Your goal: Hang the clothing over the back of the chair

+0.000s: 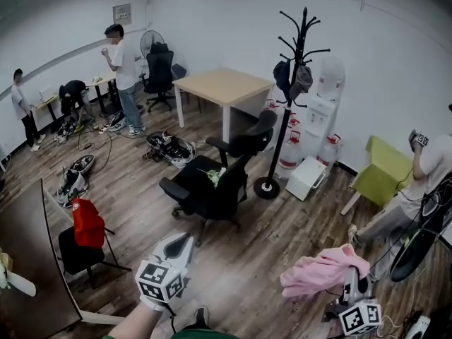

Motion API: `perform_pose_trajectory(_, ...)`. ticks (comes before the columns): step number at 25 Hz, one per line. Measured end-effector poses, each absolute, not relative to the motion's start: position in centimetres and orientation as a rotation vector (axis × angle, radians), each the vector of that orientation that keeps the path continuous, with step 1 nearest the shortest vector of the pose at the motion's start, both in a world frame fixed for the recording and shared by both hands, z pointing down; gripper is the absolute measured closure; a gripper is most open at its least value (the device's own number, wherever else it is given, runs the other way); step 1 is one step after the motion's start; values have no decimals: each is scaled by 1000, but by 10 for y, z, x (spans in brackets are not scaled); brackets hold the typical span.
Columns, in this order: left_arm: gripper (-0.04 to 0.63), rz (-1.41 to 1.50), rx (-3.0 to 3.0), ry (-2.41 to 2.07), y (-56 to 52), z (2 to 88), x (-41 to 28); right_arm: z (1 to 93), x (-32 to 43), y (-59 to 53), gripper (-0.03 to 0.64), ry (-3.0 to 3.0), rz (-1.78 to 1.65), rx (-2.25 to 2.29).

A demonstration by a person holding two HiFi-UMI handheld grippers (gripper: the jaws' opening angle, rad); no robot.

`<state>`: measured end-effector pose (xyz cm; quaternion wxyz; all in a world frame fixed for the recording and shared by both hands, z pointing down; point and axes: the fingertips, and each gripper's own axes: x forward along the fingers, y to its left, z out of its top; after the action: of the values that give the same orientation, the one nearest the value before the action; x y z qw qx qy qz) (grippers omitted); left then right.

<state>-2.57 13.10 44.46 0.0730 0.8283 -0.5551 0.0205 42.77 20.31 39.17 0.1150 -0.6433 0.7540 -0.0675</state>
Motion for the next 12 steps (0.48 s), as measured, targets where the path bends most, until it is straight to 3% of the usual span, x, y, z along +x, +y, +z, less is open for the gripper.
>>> perform_pose_trajectory(12, 558, -7, 2524, -1571, 38, 447, -120, 381, 378, 144, 594, 2096, -230, -2094)
